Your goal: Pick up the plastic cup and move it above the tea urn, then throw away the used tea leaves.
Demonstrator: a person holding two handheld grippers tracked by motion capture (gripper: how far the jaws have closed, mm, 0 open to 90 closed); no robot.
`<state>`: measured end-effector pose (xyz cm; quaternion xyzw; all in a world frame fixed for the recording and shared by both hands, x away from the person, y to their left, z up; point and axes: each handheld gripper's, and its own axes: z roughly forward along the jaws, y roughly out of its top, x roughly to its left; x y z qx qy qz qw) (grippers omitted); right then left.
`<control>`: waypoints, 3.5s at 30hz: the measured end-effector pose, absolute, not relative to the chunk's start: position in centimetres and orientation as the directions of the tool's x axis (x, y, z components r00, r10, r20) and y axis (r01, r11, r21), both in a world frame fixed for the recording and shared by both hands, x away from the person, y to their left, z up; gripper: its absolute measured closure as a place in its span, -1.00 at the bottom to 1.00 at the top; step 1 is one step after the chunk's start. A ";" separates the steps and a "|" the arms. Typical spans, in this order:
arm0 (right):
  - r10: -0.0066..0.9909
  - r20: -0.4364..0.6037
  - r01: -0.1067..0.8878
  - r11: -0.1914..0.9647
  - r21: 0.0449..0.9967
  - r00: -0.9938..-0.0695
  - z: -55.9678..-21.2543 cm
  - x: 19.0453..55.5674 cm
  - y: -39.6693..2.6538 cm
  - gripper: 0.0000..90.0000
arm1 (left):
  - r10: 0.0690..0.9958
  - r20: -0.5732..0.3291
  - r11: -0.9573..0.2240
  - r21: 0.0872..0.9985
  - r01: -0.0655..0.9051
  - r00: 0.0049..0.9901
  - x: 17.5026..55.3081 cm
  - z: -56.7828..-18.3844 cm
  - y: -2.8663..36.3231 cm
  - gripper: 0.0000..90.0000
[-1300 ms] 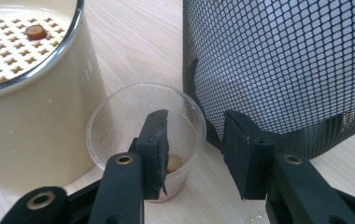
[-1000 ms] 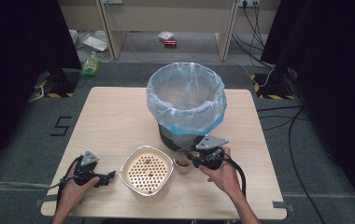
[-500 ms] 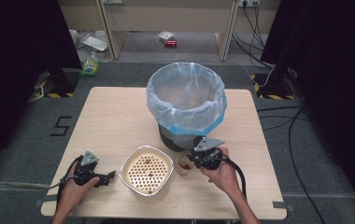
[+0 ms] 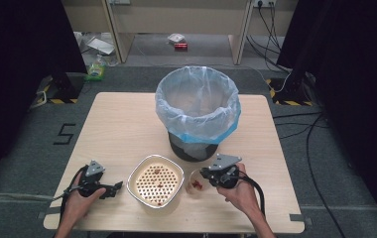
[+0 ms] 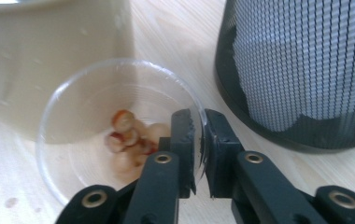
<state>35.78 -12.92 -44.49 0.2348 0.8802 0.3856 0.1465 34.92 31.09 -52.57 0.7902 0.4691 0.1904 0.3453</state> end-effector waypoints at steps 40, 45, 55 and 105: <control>0.533 -0.266 0.046 0.501 0.864 -0.803 -37.8 33.8 -12.8 0.94 | 0.873 -0.023 -0.321 0.724 0.610 0.487 34.9 -52.6 31.1 -1.00; 0.534 -0.278 0.032 0.498 0.866 -0.798 -37.4 33.8 -12.7 0.94 | 0.873 -0.023 -0.321 0.724 0.610 0.487 34.9 -52.6 31.1 -1.00; 0.525 -0.358 -0.076 0.484 0.872 -0.772 -35.7 33.6 -10.1 0.95 | 0.874 -0.022 -0.321 0.724 0.611 0.486 34.9 -52.6 31.1 -1.00; 0.404 -0.899 -0.786 0.495 0.369 -0.167 -40.1 31.2 -1.9 0.96 | 0.875 -0.024 -0.318 0.725 0.611 0.484 34.9 -52.6 31.1 -1.00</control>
